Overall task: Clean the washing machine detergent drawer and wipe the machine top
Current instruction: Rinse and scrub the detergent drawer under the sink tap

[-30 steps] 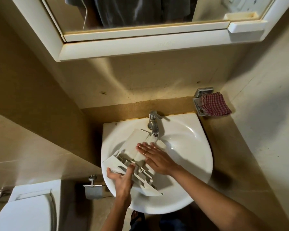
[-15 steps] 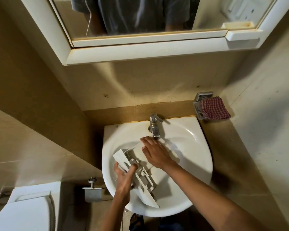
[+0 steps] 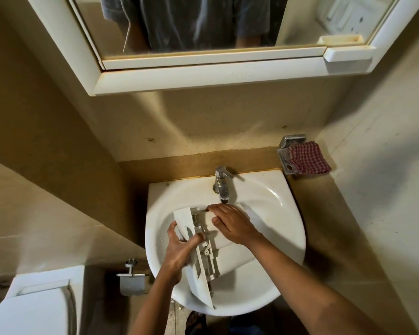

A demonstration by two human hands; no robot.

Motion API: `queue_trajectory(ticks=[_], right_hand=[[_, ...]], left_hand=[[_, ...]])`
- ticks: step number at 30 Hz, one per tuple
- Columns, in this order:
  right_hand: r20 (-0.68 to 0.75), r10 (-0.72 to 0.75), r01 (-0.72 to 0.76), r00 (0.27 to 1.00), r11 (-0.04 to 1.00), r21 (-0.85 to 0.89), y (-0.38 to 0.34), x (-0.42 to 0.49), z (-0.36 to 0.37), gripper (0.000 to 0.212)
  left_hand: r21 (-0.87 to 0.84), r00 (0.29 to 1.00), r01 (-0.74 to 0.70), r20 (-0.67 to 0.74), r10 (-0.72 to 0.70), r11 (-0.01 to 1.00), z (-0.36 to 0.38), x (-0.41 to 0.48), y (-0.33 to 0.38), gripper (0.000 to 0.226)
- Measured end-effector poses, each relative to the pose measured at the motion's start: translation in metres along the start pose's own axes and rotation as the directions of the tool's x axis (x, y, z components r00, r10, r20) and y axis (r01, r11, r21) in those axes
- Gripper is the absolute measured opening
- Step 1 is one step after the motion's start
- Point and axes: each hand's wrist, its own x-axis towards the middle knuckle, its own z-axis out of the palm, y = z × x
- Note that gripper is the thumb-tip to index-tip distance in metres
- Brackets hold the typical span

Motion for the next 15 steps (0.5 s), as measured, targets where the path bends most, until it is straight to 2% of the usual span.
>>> queue_trajectory(ticks=[4,6,9,11,15], right_hand=[[-0.016,0.207,-0.203,0.978,0.971,0.126,0.002,0.0,0.0,0.04],[0.065,0.311,-0.318,0.948,0.933,0.168,0.005,0.003,0.004,0.031],[0.216,0.496,-0.539,0.841,0.802,0.256,0.003,0.008,0.005,0.033],[0.211,0.497,-0.537,0.842,0.811,0.232,-0.005,0.013,0.01,0.036],[0.117,0.284,-0.305,0.952,0.92,0.248,-0.037,0.015,0.024,0.036]], left_hand=[[0.006,0.999,0.038,-0.022,-0.038,0.999,-0.002,0.007,0.002,0.1],[-0.013,0.995,0.081,-0.05,-0.081,0.997,-0.002,0.008,0.006,0.103],[-0.025,0.992,0.082,-0.098,-0.084,0.996,-0.002,0.005,0.013,0.117],[0.012,0.991,0.079,-0.11,-0.077,0.997,-0.003,0.004,0.016,0.122],[0.044,0.989,0.094,-0.12,-0.088,0.995,-0.001,0.003,0.02,0.119]])
